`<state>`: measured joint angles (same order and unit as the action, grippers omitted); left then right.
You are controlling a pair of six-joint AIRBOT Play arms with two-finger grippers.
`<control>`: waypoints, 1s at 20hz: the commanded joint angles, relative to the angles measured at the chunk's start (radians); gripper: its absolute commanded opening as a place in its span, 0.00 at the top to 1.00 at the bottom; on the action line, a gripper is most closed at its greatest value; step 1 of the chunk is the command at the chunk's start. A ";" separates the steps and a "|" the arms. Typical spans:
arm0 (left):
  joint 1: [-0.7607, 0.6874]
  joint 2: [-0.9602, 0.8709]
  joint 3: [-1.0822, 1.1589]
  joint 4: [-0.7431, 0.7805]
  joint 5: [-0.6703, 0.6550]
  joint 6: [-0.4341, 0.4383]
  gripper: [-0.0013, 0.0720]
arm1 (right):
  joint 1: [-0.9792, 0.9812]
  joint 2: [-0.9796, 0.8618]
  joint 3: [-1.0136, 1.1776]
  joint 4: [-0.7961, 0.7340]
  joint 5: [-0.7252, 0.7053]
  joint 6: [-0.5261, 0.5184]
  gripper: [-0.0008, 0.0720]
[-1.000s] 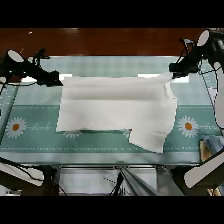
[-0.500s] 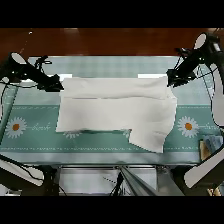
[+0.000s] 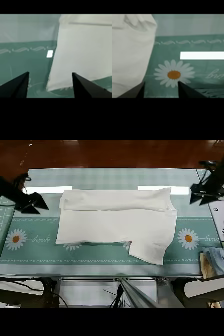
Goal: Fold the shirts.
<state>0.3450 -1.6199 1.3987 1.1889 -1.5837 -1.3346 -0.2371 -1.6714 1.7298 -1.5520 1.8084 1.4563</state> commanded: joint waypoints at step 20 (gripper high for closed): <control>-0.127 0.123 -0.578 -0.233 0.365 0.118 0.95 | -0.180 0.254 -0.566 0.267 -0.327 -0.165 0.31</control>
<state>0.2523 -1.4921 0.8280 0.9680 -1.2549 -1.2083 -0.4076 -1.4178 1.1687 -1.2350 1.4693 1.2976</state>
